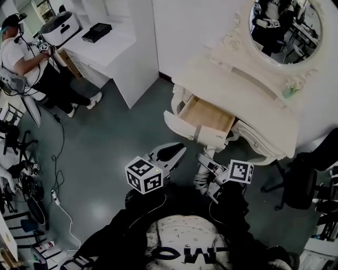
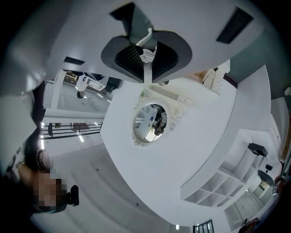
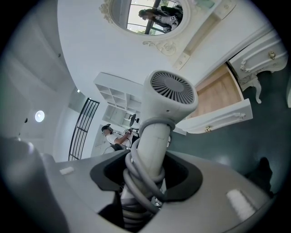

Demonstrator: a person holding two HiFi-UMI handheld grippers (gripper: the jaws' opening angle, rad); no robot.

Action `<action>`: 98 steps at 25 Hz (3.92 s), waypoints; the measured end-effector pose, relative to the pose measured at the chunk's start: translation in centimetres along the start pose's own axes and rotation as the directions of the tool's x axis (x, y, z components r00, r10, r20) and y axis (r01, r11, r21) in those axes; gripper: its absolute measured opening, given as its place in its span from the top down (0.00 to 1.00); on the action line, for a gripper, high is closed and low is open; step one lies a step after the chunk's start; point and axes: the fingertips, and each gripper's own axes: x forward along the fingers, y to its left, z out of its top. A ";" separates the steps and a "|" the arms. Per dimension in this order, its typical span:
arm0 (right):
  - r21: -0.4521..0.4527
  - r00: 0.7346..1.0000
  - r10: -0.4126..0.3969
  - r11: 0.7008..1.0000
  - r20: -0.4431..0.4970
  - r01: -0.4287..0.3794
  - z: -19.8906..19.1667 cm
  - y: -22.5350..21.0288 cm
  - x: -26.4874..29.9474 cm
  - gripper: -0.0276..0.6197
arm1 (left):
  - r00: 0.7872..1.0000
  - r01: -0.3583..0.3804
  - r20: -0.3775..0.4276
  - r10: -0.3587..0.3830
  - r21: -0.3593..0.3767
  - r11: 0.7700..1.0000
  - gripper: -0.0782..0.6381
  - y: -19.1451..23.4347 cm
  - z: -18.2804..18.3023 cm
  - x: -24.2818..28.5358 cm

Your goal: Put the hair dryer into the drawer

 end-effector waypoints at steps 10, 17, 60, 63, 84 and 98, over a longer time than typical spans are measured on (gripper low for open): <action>0.055 1.000 -0.002 0.998 -0.023 0.003 3.6 -2.9 2.0 0.62 | 1.000 -0.003 -0.007 0.003 -0.011 1.000 0.82 2.1 0.8 3.0; 0.055 0.996 0.005 0.998 -0.092 0.000 8.4 -5.6 5.2 0.62 | 0.996 -0.080 0.032 0.080 -0.016 0.997 0.82 6.0 3.8 5.4; 0.240 0.946 -0.046 0.962 -0.321 0.129 16.7 -27.0 17.7 0.61 | 0.955 -0.281 -0.119 0.272 -0.072 0.957 0.82 12.3 3.0 12.3; 0.171 0.943 -0.082 0.975 -0.323 0.144 16.7 -27.3 17.9 0.61 | 0.956 -0.277 -0.123 0.267 -0.071 0.958 0.82 12.3 2.9 12.5; -0.174 0.881 -0.365 0.929 -0.300 0.325 17.5 -28.2 13.0 0.46 | 0.957 -0.271 -0.120 0.262 -0.060 0.961 0.82 11.7 2.3 11.5; -0.424 0.979 -0.198 0.891 -0.041 0.162 18.1 -13.9 8.0 0.46 | 0.973 -0.215 -0.090 0.212 -0.024 0.976 0.82 9.2 1.8 9.1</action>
